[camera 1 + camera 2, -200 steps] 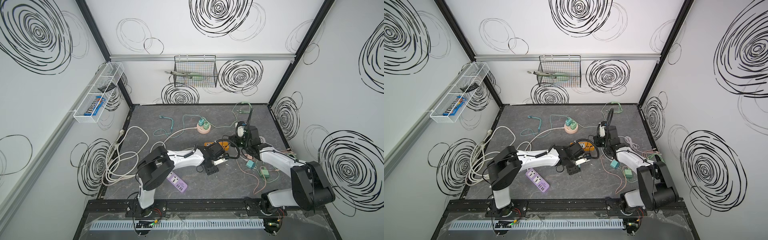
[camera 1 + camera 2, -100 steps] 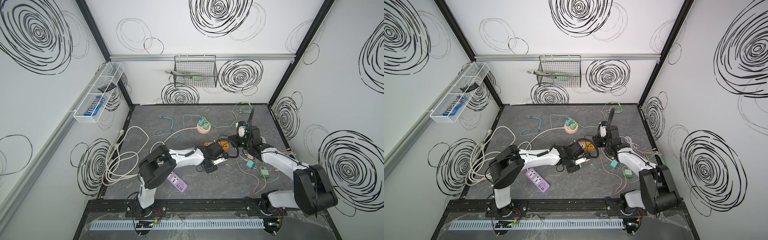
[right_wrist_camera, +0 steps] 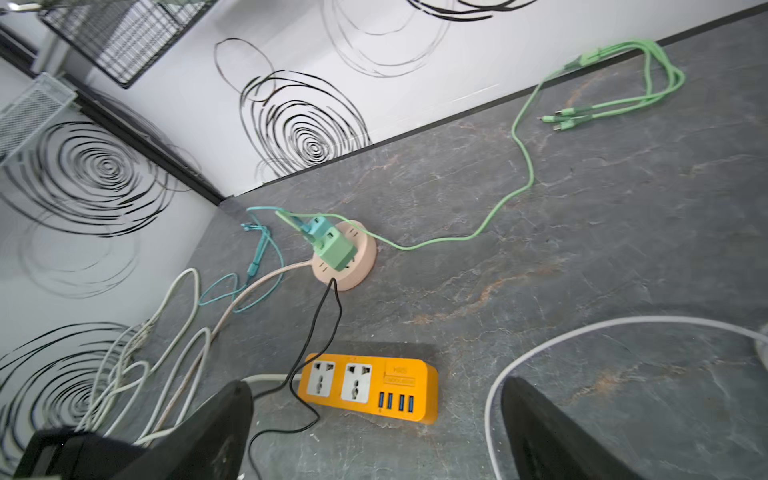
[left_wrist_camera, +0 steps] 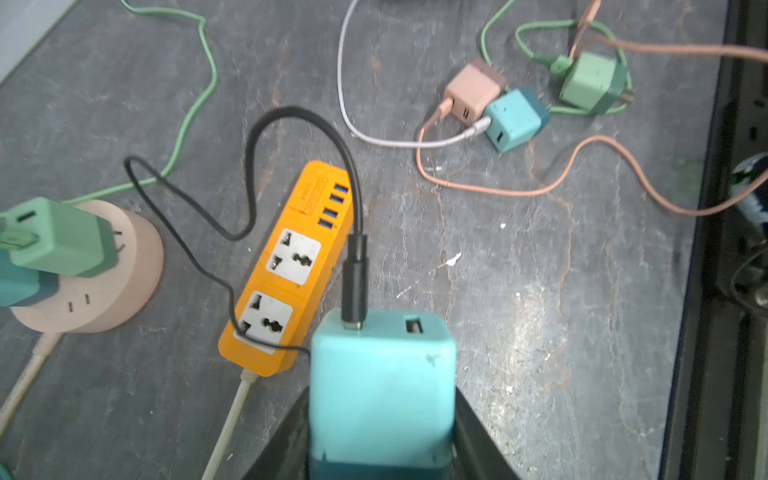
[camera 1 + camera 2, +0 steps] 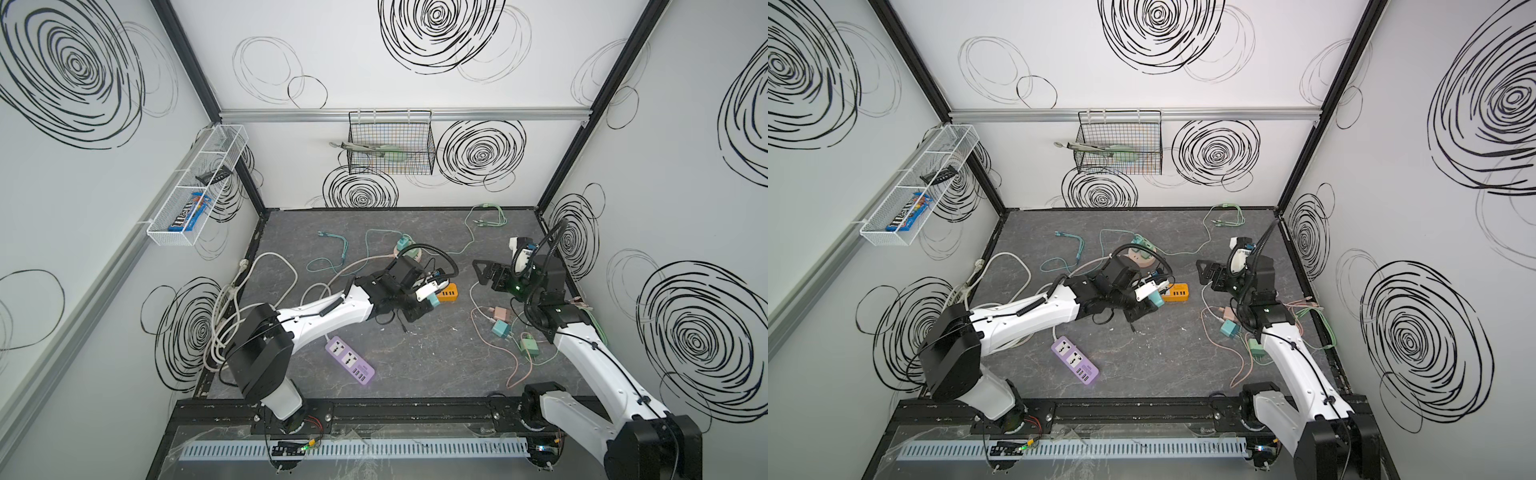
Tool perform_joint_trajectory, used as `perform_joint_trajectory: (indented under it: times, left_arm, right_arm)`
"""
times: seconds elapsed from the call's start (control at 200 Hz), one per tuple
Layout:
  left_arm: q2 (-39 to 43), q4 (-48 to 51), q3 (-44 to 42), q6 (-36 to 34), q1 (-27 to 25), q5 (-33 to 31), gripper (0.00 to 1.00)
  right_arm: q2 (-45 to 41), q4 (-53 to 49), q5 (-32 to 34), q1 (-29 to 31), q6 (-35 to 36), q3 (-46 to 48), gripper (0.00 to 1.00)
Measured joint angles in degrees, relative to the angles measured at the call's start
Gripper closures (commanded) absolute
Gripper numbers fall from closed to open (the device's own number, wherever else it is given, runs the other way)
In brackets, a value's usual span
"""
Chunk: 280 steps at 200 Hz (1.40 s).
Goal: Insert the plug
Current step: 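Lift the teal adapter with the left gripper toward the right gripper, then close the right gripper on the teal adapter while the left gripper holds it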
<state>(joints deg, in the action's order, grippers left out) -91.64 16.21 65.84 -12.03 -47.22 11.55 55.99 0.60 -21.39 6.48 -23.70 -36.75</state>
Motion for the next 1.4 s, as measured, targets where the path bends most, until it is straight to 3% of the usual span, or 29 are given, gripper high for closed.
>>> perform_joint_trajectory:
  times: [0.08, 0.235, 0.4, 0.5, 0.891, 1.096, 1.401]
  left_arm:
    - [1.0, -1.7, -0.3, 0.3, 0.6, 0.9, 1.0]
    - [1.4, -4.1, -0.7, -0.3, 0.8, 0.8, 1.0]
    - [2.0, -7.6, -2.0, -3.0, 0.9, 0.8, 1.0]
    - [3.4, -10.8, -3.9, -5.9, 0.9, 0.4, 1.0]
    - [5.5, -14.7, -5.9, -19.1, -0.3, -4.3, 1.0]
    - [5.5, -15.4, -6.0, -22.3, -1.6, -5.3, 1.0]
    - [5.5, -17.6, -7.1, -26.0, -2.0, -5.4, 1.0]
  right_arm:
    - [1.2, -0.9, -5.8, -0.5, 0.7, -1.0, 0.0]
    - [5.5, -2.0, -16.7, -0.4, 0.1, -3.5, 0.11]
    - [6.4, -3.8, -23.4, 0.0, -0.4, -5.0, 0.16]
    - [6.4, -6.0, -25.2, 0.1, -0.1, -6.3, 0.21]
    - [8.5, -15.4, -29.1, 4.9, 2.4, -9.7, 0.25]
    - [11.4, -14.9, -29.9, 8.7, 0.2, -9.8, 0.37]
    - [14.2, -15.4, -30.8, 9.0, -1.0, -11.3, 0.55]
